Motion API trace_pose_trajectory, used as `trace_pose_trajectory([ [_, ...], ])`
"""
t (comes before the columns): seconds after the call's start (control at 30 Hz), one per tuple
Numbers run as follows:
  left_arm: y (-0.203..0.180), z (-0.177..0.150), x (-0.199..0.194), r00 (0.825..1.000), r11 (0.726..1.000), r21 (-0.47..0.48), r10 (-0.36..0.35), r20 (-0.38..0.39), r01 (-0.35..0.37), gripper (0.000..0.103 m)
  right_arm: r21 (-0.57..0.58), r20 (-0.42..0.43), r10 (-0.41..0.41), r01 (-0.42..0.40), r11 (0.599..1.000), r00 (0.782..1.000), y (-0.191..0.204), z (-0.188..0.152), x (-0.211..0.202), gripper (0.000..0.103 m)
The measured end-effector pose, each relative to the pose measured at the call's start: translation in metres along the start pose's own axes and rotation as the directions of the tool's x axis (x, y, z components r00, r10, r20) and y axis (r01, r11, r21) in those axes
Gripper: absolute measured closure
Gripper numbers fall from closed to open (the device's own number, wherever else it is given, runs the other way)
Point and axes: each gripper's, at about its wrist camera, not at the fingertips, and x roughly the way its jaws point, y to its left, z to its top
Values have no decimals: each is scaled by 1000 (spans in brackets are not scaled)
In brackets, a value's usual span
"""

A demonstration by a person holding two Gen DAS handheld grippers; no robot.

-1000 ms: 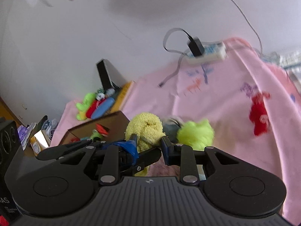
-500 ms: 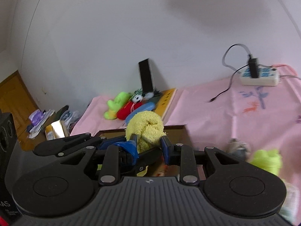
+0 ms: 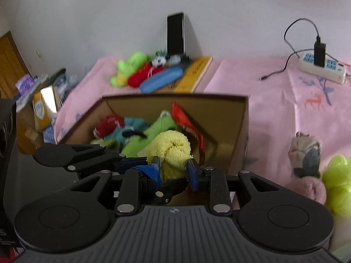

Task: Organize soft objects
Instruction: 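Carry the yellow-green towel into the cardboard box and release it, then return the right gripper to the pile and grasp the light blue cloth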

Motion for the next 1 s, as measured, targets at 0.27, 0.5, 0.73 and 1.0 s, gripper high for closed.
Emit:
trace_pose_trajectory([
  [0.27,14,-5,9,996,997,-58,-45,-76,40,48,16,-88,-31,32,999,996,10,1,8,91],
  [0.5,21,-4,3,996,996,-78,-42,-75,36,36,109,-108,-19,31,994,994,8,2,2,91],
  [0.73,9,-4,-20,997,997,-40,-63,-34,61,37,173,-68,-12,23,985,998,1,-6,-19,91],
  [1.0,-22,7,-48,994,991,74,-111,24,109,37,238,10,-35,31,971,999,-13,-13,-60,91],
])
